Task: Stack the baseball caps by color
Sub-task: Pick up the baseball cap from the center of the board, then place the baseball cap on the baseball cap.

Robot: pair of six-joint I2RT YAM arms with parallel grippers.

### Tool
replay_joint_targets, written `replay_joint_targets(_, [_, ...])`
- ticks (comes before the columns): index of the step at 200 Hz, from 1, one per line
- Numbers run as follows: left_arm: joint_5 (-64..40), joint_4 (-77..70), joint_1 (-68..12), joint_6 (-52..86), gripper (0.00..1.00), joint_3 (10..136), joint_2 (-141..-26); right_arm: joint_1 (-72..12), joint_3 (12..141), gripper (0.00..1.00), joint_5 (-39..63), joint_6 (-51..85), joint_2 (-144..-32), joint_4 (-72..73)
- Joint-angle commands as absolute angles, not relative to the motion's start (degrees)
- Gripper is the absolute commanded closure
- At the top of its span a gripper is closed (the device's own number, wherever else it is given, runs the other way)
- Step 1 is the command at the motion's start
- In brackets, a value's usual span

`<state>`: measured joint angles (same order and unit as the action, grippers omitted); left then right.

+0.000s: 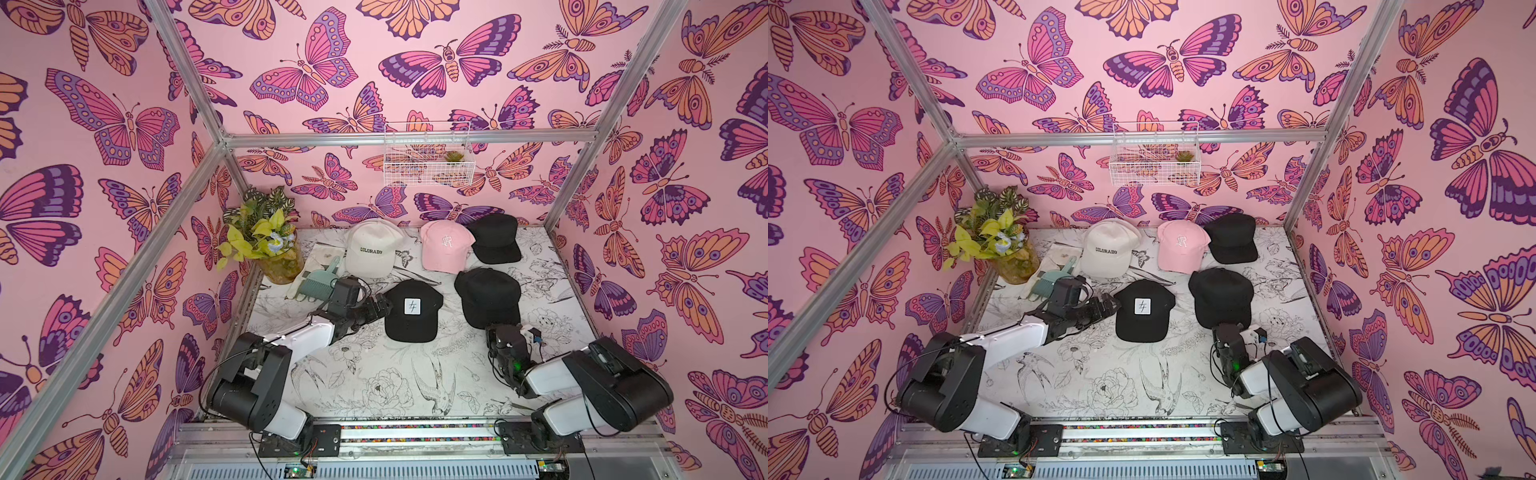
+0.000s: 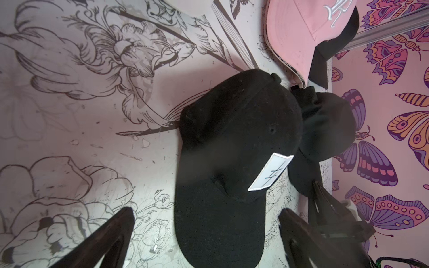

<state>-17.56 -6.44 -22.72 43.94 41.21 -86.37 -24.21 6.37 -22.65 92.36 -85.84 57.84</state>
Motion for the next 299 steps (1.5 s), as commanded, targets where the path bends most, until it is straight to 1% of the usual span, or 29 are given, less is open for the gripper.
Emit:
replay_joint_targets(1, [-18.02, -7.22, -22.32, 42.95, 0.00, 42.30, -86.15, -23.82, 6.26, 0.92, -22.98, 90.58, -88.15, 65.26])
replay_joint_targets(16, [-17.54, -7.08, -22.32, 42.91, 0.00, 41.72, -84.75, -23.82, 6.24, 1.00, -21.88, 90.57, -86.69, 64.89])
replay_joint_targets(31, [-17.23, -6.88, -22.32, 42.72, 0.00, 41.26, -83.17, -23.84, 6.36, 1.00, -21.54, 90.17, -83.18, 61.94])
replay_joint_targets(49, [-17.25, -6.54, -22.32, 42.63, 0.00, 41.14, -81.62, -23.97, 7.11, 1.00, -22.02, 89.46, -75.45, 54.94])
replay_joint_targets(61, [-17.36, -6.52, -22.32, 42.76, 0.00, 41.05, -80.98, -24.66, 8.03, 1.00, -23.87, 88.55, -67.96, 47.27])
replay_joint_targets(70, [-17.57, -6.55, -22.32, 42.81, 0.00, 41.17, -80.64, -25.65, 9.24, 1.00, -26.74, 87.20, -61.38, 38.41])
replay_joint_targets(81, [-18.05, -6.54, -22.32, 42.81, 0.00, 41.46, -80.41, -26.19, 11.63, 1.00, -29.71, 83.44, -53.82, 27.75])
replay_joint_targets(89, [-18.45, -6.54, -22.33, 42.65, 0.00, 41.86, -80.63, -26.24, 12.70, 1.00, -31.31, 79.91, -50.01, 22.72])
replay_joint_targets(103, [-19.84, -6.96, -22.32, 42.23, 0.00, 42.71, -81.17, -26.19, 11.72, 1.00, -33.61, 76.91, -44.84, 23.19])
replay_joint_targets(117, [-22.40, -8.79, -22.41, 42.05, 0.00, 43.26, -81.67, -26.10, 11.75, 1.00, -33.80, 76.23, -42.54, 22.91])
replay_joint_targets(154, [-25.63, -12.23, -22.98, 43.52, 0.00, 44.09, -80.94, -26.19, 16.17, 1.00, -26.74, 69.74, -46.92, 31.37])
replay_joint_targets(171, [-25.68, -18.03, -24.04, 45.86, 0.01, 42.51, -79.65, -26.19, 18.01, 1.00, -25.91, 71.34, -50.47, 35.80])
replay_joint_targets(185, [-27.06, -20.39, -25.14, 46.14, 0.02, 43.70, -79.62, -26.42, 19.06, 1.00, -25.23, 74.78, -53.86, 40.83])
replay_joint_targets(204, [-27.57, -21.46, -26.98, 46.13, 0.01, 45.94, -80.13, -28.81, 21.54, 1.00, -24.76, 75.90, -59.06, 47.25])
replay_joint_targets(216, [-27.79, -23.67, -28.21, 47.08, 0.01, 46.75, -80.71, -31.33, 23.94, 1.00, -24.70, 72.64, -62.49, 50.56])
replay_joint_targets(233, [-28.56, -29.22, -30.05, 49.03, 0.01, 47.17, -82.62, -34.07, 27.66, 1.00, -25.31, 69.97, -66.26, 50.48])
replay_joint_targets(259, [-30.71, -39.21, -32.03, 53.44, 0.01, 47.66, -87.20, -35.33, 28.66, 1.00, -25.51, 70.39, -72.90, 62.06])
replay_joint_targets(280, [-34.06, -47.78, -33.07, 56.44, 0.03, 48.84, -91.31, -35.64, 30.84, 1.00, -23.87, 71.41, -76.62, 65.49])
replay_joint_targets(299, [-36.86, -50.54, -34.29, 55.63, 0.04, 51.18, -94.00, -36.28, 32.55, 1.00, -22.22, 72.86, -79.93, 69.70])
